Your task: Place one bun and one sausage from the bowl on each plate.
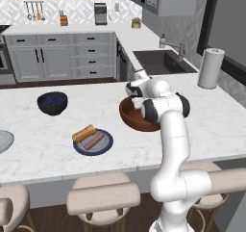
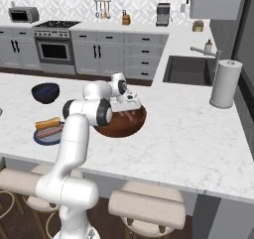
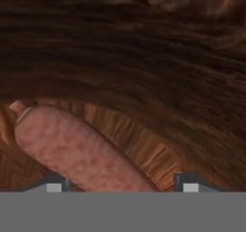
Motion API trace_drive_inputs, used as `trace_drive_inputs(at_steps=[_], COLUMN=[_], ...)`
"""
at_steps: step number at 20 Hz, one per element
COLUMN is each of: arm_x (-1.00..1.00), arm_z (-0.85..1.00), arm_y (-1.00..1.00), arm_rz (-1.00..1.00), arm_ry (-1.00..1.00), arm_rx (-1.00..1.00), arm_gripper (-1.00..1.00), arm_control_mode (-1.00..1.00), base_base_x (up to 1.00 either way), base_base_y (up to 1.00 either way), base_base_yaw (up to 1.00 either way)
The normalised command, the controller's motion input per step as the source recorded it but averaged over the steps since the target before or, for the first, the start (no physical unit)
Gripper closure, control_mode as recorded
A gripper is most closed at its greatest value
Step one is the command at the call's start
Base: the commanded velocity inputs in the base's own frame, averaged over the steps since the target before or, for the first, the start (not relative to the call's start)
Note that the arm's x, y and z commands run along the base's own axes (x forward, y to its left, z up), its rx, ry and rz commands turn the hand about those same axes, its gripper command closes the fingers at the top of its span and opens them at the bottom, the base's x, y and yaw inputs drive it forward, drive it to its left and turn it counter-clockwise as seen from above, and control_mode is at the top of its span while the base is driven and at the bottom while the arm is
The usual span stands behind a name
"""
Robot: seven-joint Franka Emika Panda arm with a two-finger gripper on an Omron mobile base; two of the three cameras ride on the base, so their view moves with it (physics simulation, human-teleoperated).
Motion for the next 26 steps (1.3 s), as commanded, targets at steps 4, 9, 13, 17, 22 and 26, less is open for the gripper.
trace_drive_inputs(at_steps=[4,9,13,17,22,26], arm_x=[-0.47,-0.38,-0.43,-0.78,-1.0,-1.0], arm_z=[-0.52,-0.18,0.93,1.0,1.0,0.99], arm_y=[-0.14,-0.02,0.02,0.06,0.05,0.08], arm_rz=[0.03,0.01,-0.01,-0.07,-0.11,-0.13], arm_ry=[0.05,0.01,-0.22,-0.08,0.0,0.09], arm_rx=[0.0,0.0,0.08,0.12,0.08,0.02], arm_gripper=[1.0,1.0,1.0,1.0,1.0,1.0], arm_control_mode=[-1.0,-1.0,-1.0,-1.0,-1.0,-1.0], base_base_x=[0.0,0.0,0.0,0.0,0.0,0.0], base_base_y=[0.0,0.0,0.0,0.0,0.0,0.0], base_base_yaw=[0.0,0.0,0.0,0.0,0.0,0.0])
